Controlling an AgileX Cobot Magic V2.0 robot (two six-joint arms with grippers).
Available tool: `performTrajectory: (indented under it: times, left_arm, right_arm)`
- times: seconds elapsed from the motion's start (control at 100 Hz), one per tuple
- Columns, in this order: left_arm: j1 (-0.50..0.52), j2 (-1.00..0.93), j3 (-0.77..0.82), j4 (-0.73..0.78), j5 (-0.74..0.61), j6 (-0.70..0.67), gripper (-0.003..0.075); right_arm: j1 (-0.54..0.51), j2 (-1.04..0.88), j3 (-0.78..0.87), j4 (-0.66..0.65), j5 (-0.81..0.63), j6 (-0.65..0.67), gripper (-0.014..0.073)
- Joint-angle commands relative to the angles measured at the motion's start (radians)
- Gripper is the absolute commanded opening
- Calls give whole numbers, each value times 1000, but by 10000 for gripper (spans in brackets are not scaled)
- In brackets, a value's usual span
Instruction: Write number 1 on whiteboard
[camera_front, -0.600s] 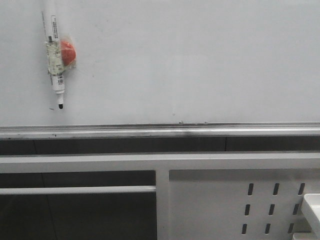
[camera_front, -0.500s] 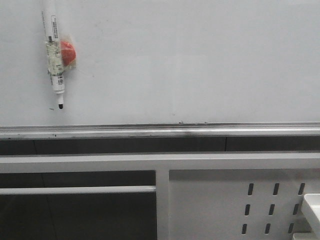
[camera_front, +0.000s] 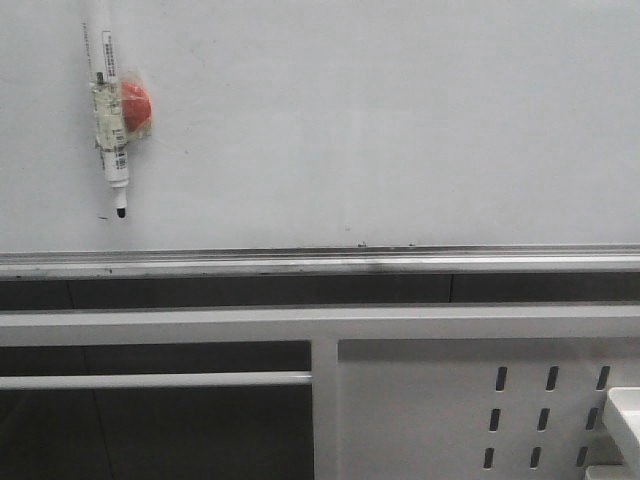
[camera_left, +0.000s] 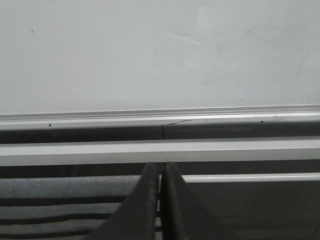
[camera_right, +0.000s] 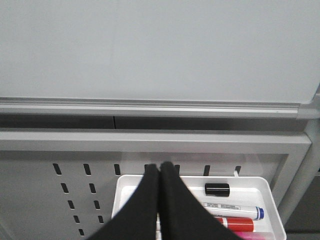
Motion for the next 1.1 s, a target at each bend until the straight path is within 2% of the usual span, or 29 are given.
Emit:
performTrajectory:
  times: [0.0,0.07,0.24,0.35,0.44,0.5,0.55,0.58,0.63,0.69,0.78,0.83,0.93,1.09]
  left_arm:
    - [-8,-23,35,0,-92,0,-20]
    - [-8,-23,35,-5,-160,0,-20]
    - [-8,-23,35,-5,-433,0,-20]
    - [-8,-23,35,-5,-504,0,-20]
    - [-8,-23,35,-8,-534,0,-20]
    - [-8,-23,34,-50,-575,-6,-20]
    - [-8,-23,29,-92,-593,-6,-20]
    - [-8,-23,20,-108,-590,-6,-20]
    - [-8,-13,-6,-112,-563,-6,-20]
    - [-8,10,-78,-110,-438,-6,-20]
    - [-8,65,-191,-110,-291,-6,-20]
    - [-8,107,-255,-112,-253,-6,-20]
    - [-8,181,-353,-159,-275,-6,-20]
    - [-8,234,-397,-164,-478,-6,-20]
  right_arm:
    - [-7,-22,13,-22,-32,-1,-59]
    - [-7,-22,13,-39,-72,-1,-59]
    - [-7,-22,13,-32,-261,-1,-59]
    - [-7,-22,13,-32,-330,-1,-59]
    - [-7,-22,13,-30,-470,-1,-59]
    - [-7,-22,13,-32,-595,-7,-59]
    - [-7,-22,11,-10,-641,0,-59]
    - [-7,-17,5,4,-627,11,-59]
    - [-7,-3,-27,39,-514,20,-59]
    - [-7,28,-103,97,-344,32,-59]
    - [-7,118,-224,98,-194,26,-59]
    - [-7,179,-310,98,-136,16,-59]
    - [-7,293,-433,98,-150,16,-59]
    - [1,374,-500,98,-330,16,-59]
